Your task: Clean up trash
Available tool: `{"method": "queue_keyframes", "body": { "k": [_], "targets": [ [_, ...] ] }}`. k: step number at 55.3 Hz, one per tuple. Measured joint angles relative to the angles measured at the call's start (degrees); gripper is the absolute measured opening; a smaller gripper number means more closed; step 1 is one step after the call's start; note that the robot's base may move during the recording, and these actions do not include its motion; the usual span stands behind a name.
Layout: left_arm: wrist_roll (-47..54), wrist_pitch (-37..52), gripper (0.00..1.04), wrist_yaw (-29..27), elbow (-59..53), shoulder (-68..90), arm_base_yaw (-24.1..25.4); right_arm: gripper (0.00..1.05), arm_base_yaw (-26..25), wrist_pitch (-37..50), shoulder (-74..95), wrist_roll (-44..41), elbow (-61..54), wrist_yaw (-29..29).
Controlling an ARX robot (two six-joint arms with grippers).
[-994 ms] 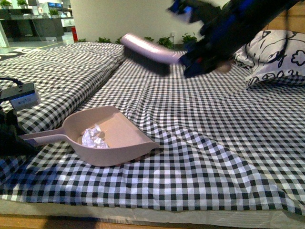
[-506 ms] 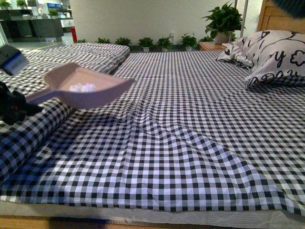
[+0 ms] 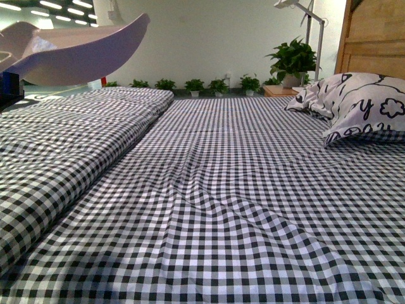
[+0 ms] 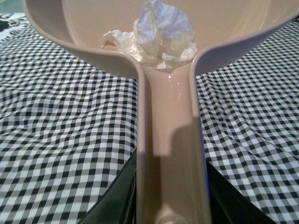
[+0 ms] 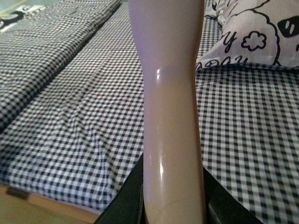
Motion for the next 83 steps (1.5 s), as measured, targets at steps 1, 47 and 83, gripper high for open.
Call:
{"method": "queue_keyframes", "body": {
  "k": [1, 47, 83],
  "targets": [
    [-0.35, -0.07, 0.27, -0.90, -1.38, -1.84, -0.83, 0.19, -1.88, -2.16, -0.35, -0.04, 0.26, -1.36],
    [-2.47, -8.22, 0.27, -18.16, -19.17, -34.80, -18.47, 0.19, -0.37, -9.22, -11.13, -2.99, -1.62, -17.31],
    [-4.20, -10.49, 0.27, -17.35, -25.44, -42.40, -16.37, 0.19, 10.67, 9.16, -20.70, 29.81, -8.79, -11.89]
  ]
}}
